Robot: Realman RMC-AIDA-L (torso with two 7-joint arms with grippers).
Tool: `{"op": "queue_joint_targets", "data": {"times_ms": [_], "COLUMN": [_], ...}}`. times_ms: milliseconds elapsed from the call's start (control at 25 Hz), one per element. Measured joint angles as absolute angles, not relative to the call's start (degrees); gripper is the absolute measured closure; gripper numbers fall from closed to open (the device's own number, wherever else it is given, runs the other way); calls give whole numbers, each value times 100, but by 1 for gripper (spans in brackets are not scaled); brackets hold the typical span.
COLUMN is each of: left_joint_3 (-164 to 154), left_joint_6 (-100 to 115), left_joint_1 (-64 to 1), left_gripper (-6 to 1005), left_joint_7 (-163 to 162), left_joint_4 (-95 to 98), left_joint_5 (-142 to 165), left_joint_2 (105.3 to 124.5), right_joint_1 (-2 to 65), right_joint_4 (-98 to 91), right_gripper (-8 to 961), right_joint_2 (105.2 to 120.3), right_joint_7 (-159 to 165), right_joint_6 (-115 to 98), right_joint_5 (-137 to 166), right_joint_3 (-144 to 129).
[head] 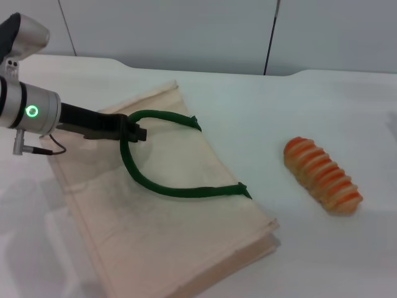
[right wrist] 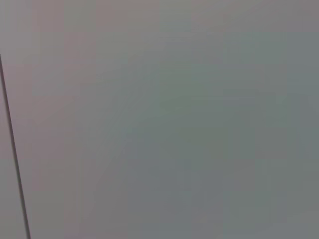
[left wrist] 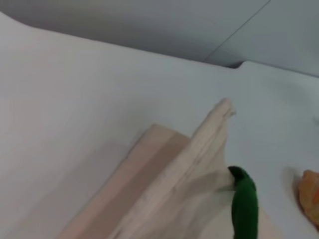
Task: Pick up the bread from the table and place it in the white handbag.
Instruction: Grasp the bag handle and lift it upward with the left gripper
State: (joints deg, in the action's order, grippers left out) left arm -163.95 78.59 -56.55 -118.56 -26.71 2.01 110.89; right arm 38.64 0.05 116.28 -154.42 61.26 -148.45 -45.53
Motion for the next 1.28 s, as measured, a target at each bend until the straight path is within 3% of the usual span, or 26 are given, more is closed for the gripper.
{"op": "queue_joint_targets", "data": {"times_ms": [200,360,920,1280], "left_joint_3": [-16391,-16398,-16406,-16409], "left_joint_6": [8039,8373,10381,11371], "left_joint_1": [-5485,-5388,-5154,-5389], "left_gripper": [781,884,884,882], "left_joint_7": [-11103,-10692,-9643,-9519], "left_joint_4": [-2671,-2672,-2758,-3314], "left_joint_5": [-648,-1264,-2366,-2348], "left_joint_2": [11099,10970,10266,10112], "right_joint_1": [3862,3866,3867,3859], "right_joint_4": [9,7,-16,-15], "right_gripper": [61,61,61,61], "right_joint_2": [11628,11628,11620,11609], "right_joint_7": [-15442,-15442,-15232,-15227], "right_joint_6": [6126,6126,6126,6121], "right_joint_5": [-14845,-14845,-14845,-14845], "right_joint_3": [-4553,-4553,-4543,-4544]}}
